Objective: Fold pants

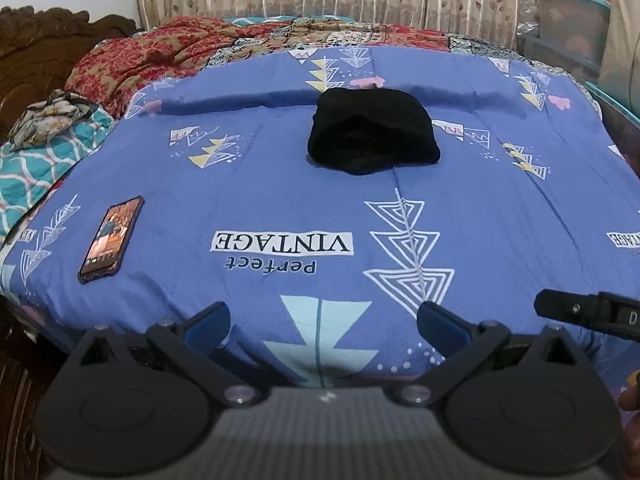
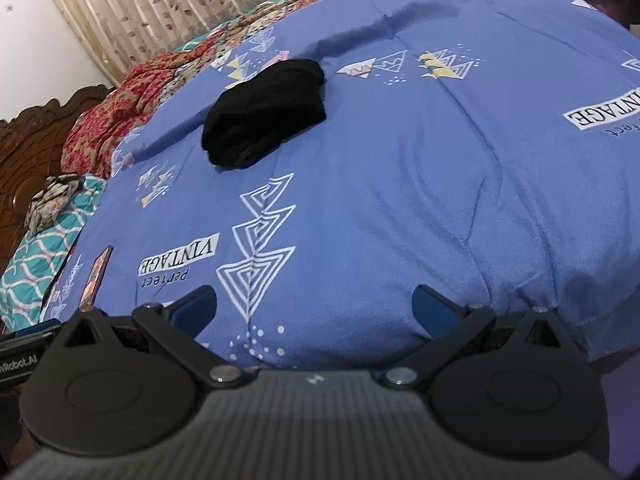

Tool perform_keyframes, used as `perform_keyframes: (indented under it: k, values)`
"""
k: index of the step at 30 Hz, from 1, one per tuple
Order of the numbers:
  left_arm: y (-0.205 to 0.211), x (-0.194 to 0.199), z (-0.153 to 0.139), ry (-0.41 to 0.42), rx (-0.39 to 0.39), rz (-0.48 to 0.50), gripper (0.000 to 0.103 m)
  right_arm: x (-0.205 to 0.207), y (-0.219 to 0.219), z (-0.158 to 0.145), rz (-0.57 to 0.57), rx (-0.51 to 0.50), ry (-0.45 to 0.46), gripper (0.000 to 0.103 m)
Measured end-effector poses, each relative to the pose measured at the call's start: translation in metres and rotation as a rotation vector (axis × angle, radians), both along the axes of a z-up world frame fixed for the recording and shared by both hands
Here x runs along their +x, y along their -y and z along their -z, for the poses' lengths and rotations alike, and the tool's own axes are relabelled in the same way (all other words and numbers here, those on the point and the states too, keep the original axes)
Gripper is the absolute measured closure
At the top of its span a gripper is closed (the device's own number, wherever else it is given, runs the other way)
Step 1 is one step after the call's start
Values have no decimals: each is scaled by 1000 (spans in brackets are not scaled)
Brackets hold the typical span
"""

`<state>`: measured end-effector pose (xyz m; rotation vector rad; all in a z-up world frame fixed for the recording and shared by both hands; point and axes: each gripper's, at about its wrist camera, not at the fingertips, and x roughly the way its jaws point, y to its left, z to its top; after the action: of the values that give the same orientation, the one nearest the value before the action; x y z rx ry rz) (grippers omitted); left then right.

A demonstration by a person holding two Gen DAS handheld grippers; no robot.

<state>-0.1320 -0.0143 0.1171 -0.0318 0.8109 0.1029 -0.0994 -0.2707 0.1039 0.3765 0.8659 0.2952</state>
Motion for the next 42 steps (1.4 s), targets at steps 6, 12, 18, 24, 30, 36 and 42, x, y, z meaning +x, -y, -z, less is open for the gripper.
perform_keyframes:
  k: [6, 12, 18, 24, 30, 36, 42]
  values:
    - [-1, -4, -2, 13, 31, -21, 0, -3, -13, -4, -19, -16, 19, 0]
    - [-1, -5, -3, 20, 49, -21, 0, -5, -21, -6, -24, -28, 28, 0]
    - [0, -9, -5, 33, 71, -14, 0, -7, -29, -7, -19, -36, 31, 0]
    - [-2, -4, -2, 5, 83, -23, 0, -9, -34, -6, -16, -39, 25, 0]
    - [-4, -5, -4, 27, 82, -35, 0, -8, -34, -6, -14, -42, 23, 0]
    - [-7, -8, -9, 69, 83, -29, 0, -8, -36, -6, -16, -43, 21, 0]
    - [-9, -7, -7, 52, 67, -30, 0, -10, -38, -7, -15, -45, 23, 0]
